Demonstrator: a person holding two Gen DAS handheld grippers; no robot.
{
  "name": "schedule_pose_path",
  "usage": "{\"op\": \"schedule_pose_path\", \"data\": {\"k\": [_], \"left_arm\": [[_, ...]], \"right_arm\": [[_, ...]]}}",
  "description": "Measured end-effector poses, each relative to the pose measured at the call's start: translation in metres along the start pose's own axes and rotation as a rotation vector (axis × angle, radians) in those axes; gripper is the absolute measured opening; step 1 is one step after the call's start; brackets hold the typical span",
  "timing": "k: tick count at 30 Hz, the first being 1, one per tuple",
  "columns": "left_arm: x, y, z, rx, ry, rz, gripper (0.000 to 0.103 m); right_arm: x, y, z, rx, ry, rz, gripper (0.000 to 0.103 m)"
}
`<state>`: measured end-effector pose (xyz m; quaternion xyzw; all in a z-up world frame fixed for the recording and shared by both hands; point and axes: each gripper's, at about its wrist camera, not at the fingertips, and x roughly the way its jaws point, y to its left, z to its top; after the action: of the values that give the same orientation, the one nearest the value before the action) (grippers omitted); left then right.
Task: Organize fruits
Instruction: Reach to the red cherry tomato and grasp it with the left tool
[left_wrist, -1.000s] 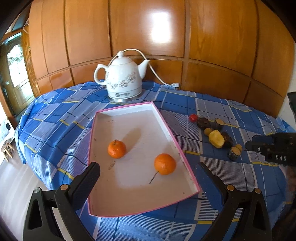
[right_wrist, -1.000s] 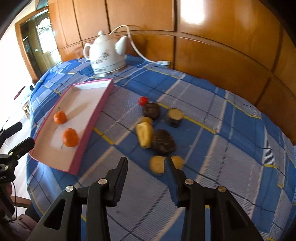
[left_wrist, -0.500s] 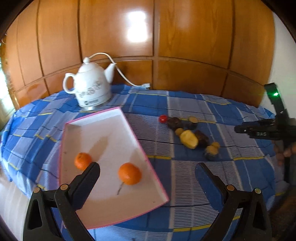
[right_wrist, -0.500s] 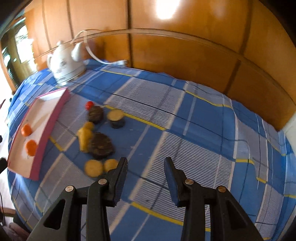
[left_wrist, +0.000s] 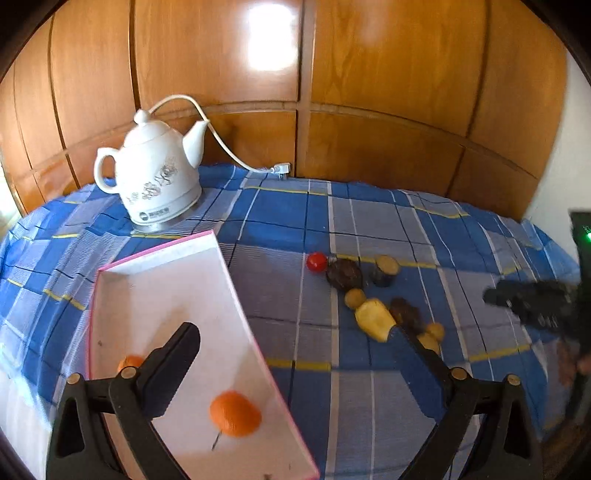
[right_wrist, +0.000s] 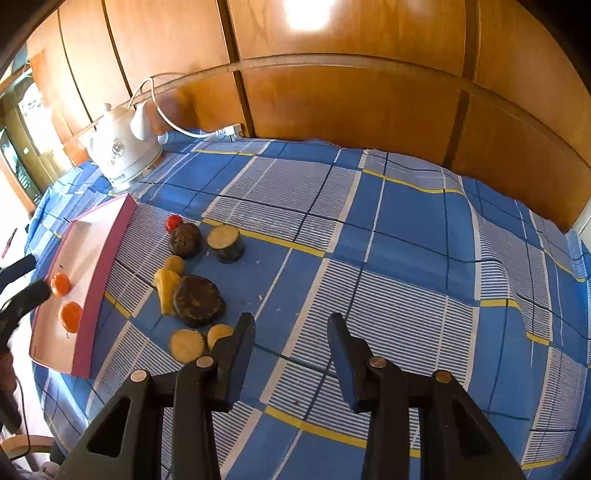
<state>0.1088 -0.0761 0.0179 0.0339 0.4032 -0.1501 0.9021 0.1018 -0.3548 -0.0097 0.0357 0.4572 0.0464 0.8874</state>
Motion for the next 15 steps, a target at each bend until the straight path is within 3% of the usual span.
{"op": "schedule_pose_path", "data": {"k": [4,5,9,15], "left_arm": [[0.036,0.010,0.024,-0.095,0.098,-0.069,0.060],[0.045,0.011,0.030,-0.114,0.116,-0.084,0.056],[0.073,0.010,0.050,-0.163,0.158,-0.131,0.054],[0.127,0.010,0.069,-0.238,0.250,-0.141,0.050]], "right_arm": [[-0.001,-0.001,0.002,0.010,-0.004,0.007,0.041],[-0.001,-0.001,0.003,0.011,-0.005,0.010,0.041],[-0.002,-0.002,0.006,0.015,-0.013,0.023,0.041],[0.000,-0.003,0.007,0.026,-0.001,0.031,0.041]]}}
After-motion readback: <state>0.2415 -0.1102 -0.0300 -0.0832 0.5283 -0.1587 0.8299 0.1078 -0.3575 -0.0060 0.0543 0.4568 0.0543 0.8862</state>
